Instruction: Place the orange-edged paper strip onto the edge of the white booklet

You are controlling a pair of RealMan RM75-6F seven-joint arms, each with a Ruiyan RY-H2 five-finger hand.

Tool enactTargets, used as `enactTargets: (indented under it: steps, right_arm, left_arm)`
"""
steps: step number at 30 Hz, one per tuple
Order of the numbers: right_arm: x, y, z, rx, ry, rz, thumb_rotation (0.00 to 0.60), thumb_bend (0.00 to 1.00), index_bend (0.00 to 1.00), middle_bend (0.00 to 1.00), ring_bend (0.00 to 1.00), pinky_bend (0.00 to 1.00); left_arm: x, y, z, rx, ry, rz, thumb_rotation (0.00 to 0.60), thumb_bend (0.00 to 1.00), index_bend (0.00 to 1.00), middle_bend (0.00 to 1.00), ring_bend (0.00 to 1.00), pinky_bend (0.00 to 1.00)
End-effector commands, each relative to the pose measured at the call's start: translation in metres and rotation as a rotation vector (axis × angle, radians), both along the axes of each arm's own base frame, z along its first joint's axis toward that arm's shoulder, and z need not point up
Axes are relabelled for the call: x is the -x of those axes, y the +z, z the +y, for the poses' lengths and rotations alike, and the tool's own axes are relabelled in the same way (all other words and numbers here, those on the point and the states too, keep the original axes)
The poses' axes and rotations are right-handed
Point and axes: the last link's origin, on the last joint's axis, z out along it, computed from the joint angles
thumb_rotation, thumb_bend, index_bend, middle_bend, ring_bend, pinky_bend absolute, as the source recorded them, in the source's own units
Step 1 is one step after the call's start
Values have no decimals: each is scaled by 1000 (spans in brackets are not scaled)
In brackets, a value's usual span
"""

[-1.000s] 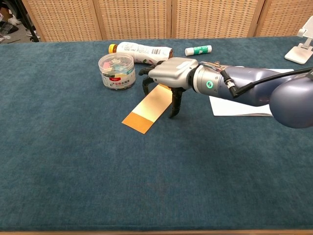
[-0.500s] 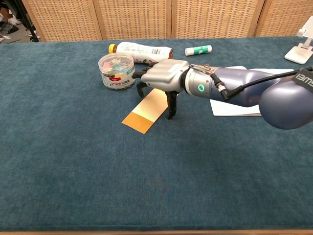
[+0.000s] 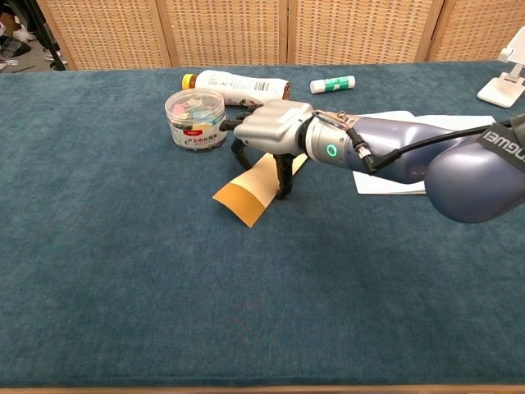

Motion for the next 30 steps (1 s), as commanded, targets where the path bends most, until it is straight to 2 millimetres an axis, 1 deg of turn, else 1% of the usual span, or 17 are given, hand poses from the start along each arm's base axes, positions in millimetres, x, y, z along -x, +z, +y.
enactTargets:
  steps: [1,5,9,14,16,20,22,24,25,27,30]
  right_arm:
    - [1,6,0,5,8,-10,600,414,478,0,0,0]
    - [1,22,0,24,52,-6,600,414,478,0,0,0]
    - [7,50,-2,61,102,9,600,421,478,0,0,0]
    - [21,88,-3,107,134,43,600,440,478,0,0,0]
    - [25,99,-3,122,144,59,600,440,478,0,0,0]
    - [37,128,-7,178,186,139,600,440,478,0,0,0]
    - [44,139,-11,206,206,192,600,440,478,0,0,0]
    - [58,151,-19,235,220,265,600,449,478,0,0,0]
    - [79,164,-27,264,220,352,600,454,478,0,0,0]
    - [98,172,-33,276,255,421,600,492,478,0,0,0]
    - [118,178,-40,275,296,493,600,516,478,0,0,0]
  left_arm:
    - [0,-1,0,4,0,1,600,0,0,0,0,0]
    - [0,-2,1,9,2,5,600,0,0,0,0,0]
    - [-1,-4,1,15,1,10,600,0,0,0,0,0]
    - [-2,-7,0,27,-3,17,600,0,0,0,0,0]
    - [-3,-8,0,30,-5,20,600,0,0,0,0,0]
    - [-6,-12,-1,34,-14,33,600,0,0,0,0,0]
    - [-7,-13,-1,37,-18,37,600,0,0,0,0,0]
    - [-8,-14,-2,38,-22,42,600,0,0,0,0,0]
    - [-8,-15,-2,38,-23,47,600,0,0,0,0,0]
    - [-9,-18,-1,41,-20,57,600,0,0,0,0,0]
    - [-10,-22,1,51,-16,68,600,0,0,0,0,0]
